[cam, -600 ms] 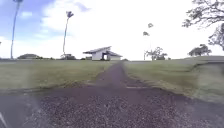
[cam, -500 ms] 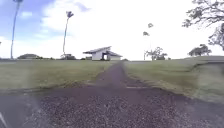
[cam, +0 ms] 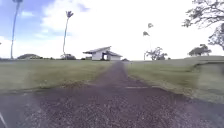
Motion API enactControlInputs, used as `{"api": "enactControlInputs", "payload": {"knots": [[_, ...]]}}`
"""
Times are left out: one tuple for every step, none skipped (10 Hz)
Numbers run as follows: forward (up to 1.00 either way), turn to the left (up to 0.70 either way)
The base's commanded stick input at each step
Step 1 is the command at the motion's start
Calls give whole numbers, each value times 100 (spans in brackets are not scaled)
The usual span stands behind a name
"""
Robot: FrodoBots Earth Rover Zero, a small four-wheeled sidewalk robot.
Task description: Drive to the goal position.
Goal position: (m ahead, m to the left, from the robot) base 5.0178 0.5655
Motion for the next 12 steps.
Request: {"api": "enactControlInputs", "payload": {"knots": [[70, 0], [70, 0], [70, 0], [56, 0], [63, 0], [70, 0], [70, 0], [70, 0], [70, 0], [70, 0], [70, 0], [70, 0]]}}
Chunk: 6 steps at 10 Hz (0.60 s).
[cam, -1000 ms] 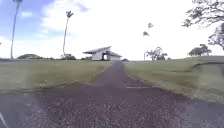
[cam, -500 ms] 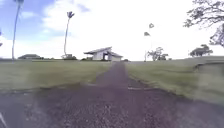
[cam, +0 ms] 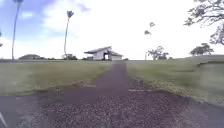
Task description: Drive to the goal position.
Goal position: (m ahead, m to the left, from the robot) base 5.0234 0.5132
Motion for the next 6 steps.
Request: {"api": "enactControlInputs", "payload": {"knots": [[70, 0], [70, 0], [70, 0], [70, 0], [70, 0], [70, 0]]}}
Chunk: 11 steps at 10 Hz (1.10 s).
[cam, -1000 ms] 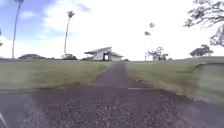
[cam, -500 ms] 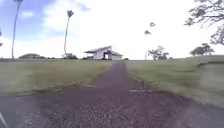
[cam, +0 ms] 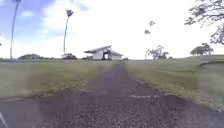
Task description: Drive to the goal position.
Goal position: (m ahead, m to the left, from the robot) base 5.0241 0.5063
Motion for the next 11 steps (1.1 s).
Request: {"api": "enactControlInputs", "payload": {"knots": [[70, 0], [70, 0], [70, 0], [70, 0], [70, 0], [70, 0], [70, 0], [70, 0], [70, 0], [70, 0], [70, 0]]}}
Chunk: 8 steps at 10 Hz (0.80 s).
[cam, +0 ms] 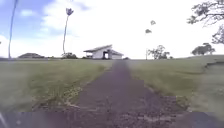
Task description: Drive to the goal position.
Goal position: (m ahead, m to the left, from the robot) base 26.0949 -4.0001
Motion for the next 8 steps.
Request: {"api": "enactControlInputs", "payload": {"knots": [[70, 0], [70, 0], [70, 0], [70, 0], [70, 0], [70, 0], [70, 0], [70, 0]]}}
